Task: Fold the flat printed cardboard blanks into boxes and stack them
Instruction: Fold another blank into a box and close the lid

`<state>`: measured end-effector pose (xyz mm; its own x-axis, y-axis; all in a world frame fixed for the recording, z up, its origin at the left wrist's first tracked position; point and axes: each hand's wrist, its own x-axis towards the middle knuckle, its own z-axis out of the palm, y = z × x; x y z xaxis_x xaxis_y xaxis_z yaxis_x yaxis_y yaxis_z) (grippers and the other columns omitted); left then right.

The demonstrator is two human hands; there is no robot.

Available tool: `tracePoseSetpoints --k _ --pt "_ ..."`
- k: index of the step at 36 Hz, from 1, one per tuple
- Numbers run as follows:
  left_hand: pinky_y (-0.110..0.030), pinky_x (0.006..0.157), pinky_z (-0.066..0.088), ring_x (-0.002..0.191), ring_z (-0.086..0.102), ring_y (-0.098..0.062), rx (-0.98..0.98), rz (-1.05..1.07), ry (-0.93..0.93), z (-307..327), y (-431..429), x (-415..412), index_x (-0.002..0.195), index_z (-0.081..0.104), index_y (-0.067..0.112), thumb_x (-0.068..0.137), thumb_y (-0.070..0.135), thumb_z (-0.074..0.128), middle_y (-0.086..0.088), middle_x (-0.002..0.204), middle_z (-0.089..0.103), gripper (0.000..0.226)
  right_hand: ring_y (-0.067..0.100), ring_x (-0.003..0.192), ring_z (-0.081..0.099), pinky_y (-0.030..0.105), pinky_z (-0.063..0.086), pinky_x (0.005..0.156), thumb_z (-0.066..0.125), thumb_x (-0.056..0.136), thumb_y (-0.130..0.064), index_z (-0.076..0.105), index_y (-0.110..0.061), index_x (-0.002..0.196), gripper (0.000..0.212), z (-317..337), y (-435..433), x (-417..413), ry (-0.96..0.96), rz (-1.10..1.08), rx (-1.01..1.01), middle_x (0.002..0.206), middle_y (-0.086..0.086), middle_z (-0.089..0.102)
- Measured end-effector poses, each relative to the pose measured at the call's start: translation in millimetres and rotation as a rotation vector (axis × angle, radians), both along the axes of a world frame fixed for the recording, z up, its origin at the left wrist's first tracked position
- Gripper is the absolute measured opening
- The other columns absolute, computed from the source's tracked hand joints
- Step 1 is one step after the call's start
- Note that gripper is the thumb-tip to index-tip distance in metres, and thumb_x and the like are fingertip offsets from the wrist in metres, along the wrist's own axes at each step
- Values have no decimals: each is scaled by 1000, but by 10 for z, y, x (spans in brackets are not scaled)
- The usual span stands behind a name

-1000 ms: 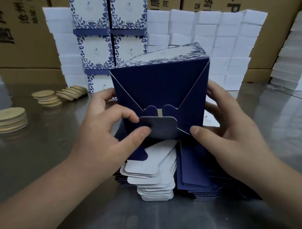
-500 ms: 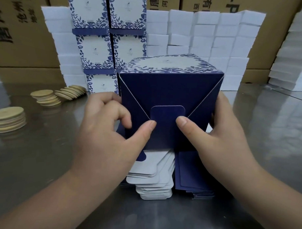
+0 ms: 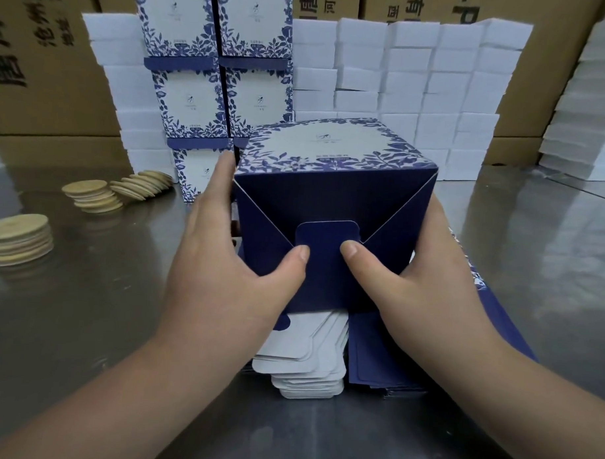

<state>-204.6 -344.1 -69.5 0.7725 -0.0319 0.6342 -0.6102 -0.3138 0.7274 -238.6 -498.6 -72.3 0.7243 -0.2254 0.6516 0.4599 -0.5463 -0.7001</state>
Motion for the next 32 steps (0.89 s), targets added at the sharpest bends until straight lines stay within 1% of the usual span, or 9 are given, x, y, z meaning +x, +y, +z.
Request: tracePoseSetpoints --k 2,3,6,8,9,14,25,30,32 --pt "3 73 38 97 41 30 24 13 -23 8 -6 -7 141 19 49 60 42 68 25 124 46 95 -11 109 53 22 46 82 58 67 -52 38 -57 119 56 -6 -4 6 4 3 14 116 -37 53" --pt "7 69 34 93 41 32 32 23 -16 25 -9 -18 141 17 51 59 41 66 25 122 46 96 -10 109 53 23 47 82 59 67 -51 39 -56 120 57 -10 -6 8 9 1 17 116 -36 53" --pt "-13 85 45 106 51 8 71 21 -10 52 -10 -45 120 8 76 60 43 64 20 127 49 89 -11 108 52 20 45 79 57 65 -55 41 -58 114 52 -16 -2 8 24 -24 3 114 -33 54" --pt "-35 83 53 105 54 -1 70 11 -20 60 -11 -53 111 11 81 61 40 67 17 123 52 86 -12 106 52 16 43 77 55 63 -56 41 -62 107 46 -16 0 3 38 -32 -1 111 -32 55" --pt "-40 78 55 101 55 -1 64 8 -25 62 -12 -53 110 14 81 61 38 68 15 119 53 84 -12 105 52 16 42 76 55 64 -56 41 -63 105 44 -14 1 -1 46 -32 -1 110 -31 55" --pt "-44 68 56 91 63 -11 44 7 -17 62 -12 -50 104 19 81 57 40 68 13 116 54 79 -7 109 51 20 44 81 57 68 -50 41 -60 105 41 3 10 -12 63 -27 -28 111 -29 56" --pt "-41 80 54 99 58 -5 100 57 -90 54 -21 -21 103 19 80 58 43 68 17 118 51 76 -12 111 49 15 40 81 63 66 -45 40 -61 109 51 -17 -2 4 59 -46 11 115 -31 54" --pt "-34 81 52 98 54 1 106 67 -120 38 -23 -3 106 23 76 59 43 67 19 112 51 72 -8 110 52 22 44 85 66 64 -42 45 -54 114 56 -40 -6 18 54 -68 24 113 -27 57" --pt "-40 78 54 98 56 -4 101 73 -117 31 -21 -1 104 22 77 60 42 68 18 111 52 73 -7 108 52 24 46 86 66 63 -43 46 -52 115 56 -48 -6 21 64 -83 24 112 -25 57"
